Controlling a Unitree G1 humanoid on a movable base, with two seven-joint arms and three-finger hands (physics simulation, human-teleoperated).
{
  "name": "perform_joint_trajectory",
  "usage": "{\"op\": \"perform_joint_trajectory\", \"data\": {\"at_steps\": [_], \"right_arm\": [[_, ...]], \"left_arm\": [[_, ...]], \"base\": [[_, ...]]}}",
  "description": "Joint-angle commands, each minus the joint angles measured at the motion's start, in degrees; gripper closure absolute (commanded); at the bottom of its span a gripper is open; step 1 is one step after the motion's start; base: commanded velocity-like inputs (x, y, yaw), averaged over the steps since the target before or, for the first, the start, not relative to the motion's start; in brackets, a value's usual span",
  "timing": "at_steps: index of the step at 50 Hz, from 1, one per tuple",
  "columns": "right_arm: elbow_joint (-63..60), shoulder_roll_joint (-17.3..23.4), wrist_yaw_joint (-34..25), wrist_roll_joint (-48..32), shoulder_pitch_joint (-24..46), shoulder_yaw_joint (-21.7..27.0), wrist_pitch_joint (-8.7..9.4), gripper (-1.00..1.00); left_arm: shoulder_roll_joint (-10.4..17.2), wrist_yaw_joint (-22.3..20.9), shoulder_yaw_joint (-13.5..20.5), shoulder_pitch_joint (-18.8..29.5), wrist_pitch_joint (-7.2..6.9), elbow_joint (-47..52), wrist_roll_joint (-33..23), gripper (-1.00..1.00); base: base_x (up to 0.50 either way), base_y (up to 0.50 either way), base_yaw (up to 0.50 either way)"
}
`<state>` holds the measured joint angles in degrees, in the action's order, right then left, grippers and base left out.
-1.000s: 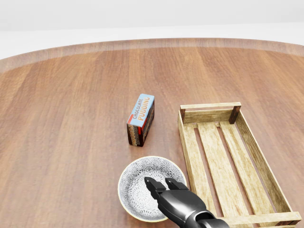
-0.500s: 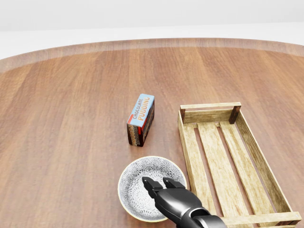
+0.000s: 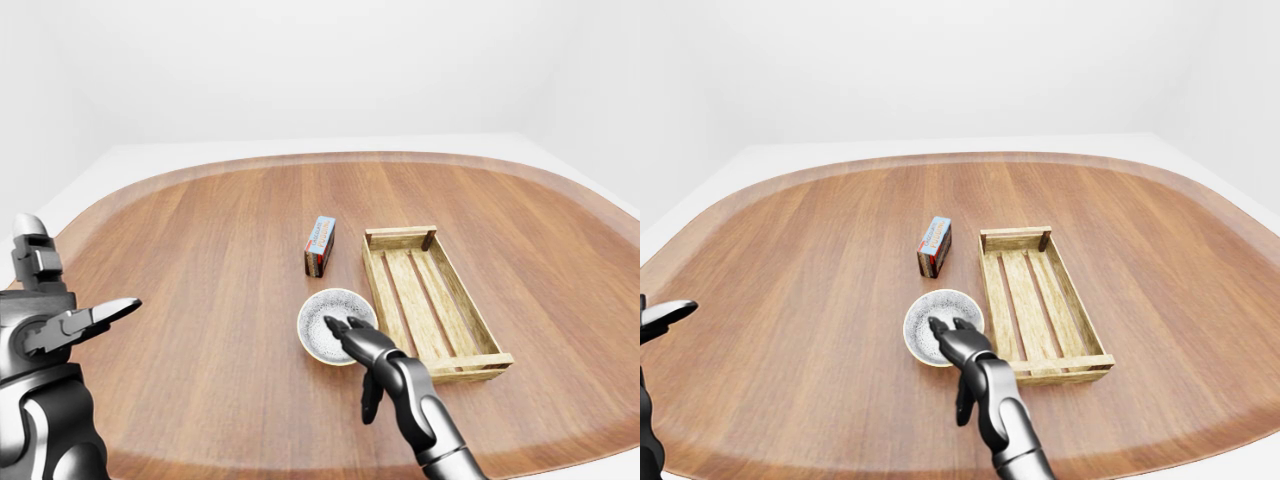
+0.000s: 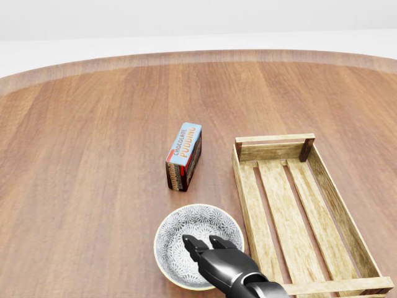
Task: Pick up the bowl on the left and put it in the tray.
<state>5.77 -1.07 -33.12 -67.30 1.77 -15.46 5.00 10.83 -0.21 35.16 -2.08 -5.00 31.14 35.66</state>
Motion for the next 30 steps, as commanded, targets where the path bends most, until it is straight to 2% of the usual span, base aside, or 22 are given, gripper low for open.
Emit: {"op": "perform_joint_trajectory", "data": {"at_steps": [1, 30], "right_arm": [[1.1, -0.1, 0.1, 0.0, 0.5, -0.1, 0.00, -1.00], [9.6, -0.8, 2.7, 0.5, 4.1, 0.6, 0.00, -1.00]], "left_arm": [[0.0, 0.1, 0.2, 0.0, 0.00, 0.2, 0.2, -1.00], [0.2, 0.2, 0.5, 0.0, 0.00, 0.3, 0.6, -1.00]], "base": [[0.00, 0.00, 0.00], [0.00, 0.00, 0.00]]}}
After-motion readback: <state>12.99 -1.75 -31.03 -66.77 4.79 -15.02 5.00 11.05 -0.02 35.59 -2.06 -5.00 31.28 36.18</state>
